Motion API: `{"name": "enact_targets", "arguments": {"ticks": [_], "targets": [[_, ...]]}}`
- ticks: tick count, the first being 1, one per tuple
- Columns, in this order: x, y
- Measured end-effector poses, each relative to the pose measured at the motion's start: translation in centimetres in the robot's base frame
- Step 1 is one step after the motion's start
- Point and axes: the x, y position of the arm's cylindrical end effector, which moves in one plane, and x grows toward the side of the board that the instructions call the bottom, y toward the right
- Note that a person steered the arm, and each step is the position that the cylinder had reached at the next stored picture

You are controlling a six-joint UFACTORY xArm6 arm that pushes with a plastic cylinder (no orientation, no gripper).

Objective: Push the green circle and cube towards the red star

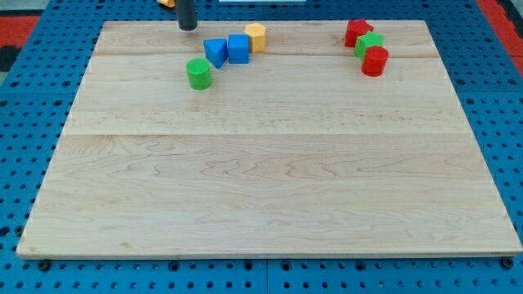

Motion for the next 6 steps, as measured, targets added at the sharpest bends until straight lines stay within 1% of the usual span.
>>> {"name": "enact_targets", "arguments": {"ticks": [1,2,3,4,5,6], "targets": [[3.1,6.7],[3.7,13.4],[3.1,15.0],[0.0,7.9],[-1.4,-1.8],[1.1,-9.8]]}}
